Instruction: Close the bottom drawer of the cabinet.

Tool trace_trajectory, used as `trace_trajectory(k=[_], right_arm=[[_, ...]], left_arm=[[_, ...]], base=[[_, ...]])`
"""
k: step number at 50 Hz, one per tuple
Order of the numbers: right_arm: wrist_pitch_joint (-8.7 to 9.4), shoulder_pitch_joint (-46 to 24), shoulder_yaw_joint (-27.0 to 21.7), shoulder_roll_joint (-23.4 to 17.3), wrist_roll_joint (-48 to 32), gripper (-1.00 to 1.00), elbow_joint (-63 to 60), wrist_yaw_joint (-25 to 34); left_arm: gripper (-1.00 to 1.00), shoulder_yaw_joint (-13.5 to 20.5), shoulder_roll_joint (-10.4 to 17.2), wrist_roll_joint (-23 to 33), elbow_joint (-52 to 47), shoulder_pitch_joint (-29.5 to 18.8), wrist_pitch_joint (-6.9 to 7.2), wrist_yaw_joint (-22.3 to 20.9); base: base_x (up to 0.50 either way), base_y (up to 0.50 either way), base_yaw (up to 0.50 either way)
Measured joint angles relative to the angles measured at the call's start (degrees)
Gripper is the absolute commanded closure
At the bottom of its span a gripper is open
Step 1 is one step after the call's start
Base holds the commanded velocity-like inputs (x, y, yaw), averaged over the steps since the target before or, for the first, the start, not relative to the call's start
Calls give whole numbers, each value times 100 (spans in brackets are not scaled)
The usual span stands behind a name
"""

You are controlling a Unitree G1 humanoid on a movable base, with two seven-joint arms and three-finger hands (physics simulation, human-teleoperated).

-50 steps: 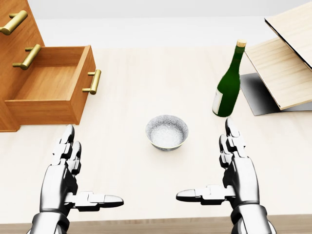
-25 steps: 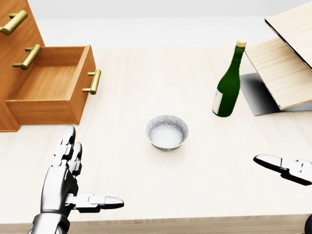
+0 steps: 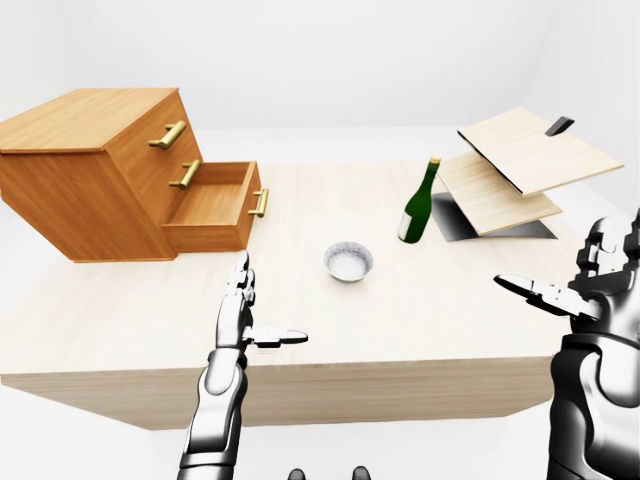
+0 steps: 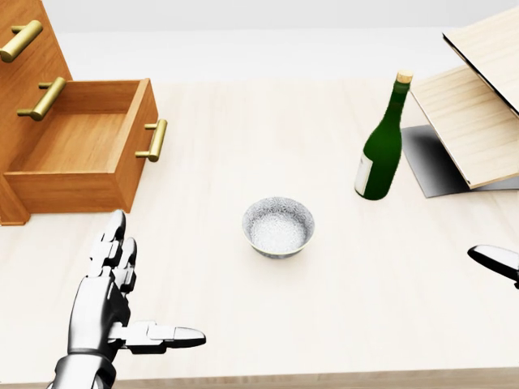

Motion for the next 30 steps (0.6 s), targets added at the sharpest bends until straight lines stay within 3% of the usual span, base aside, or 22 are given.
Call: trace_trajectory(k=[30], right_arm=[[0, -26, -62, -39, 67, -100, -1, -13]], left_arm=[[-100, 5, 2, -14, 48, -35, -4, 7]], base=[[25, 0, 0]])
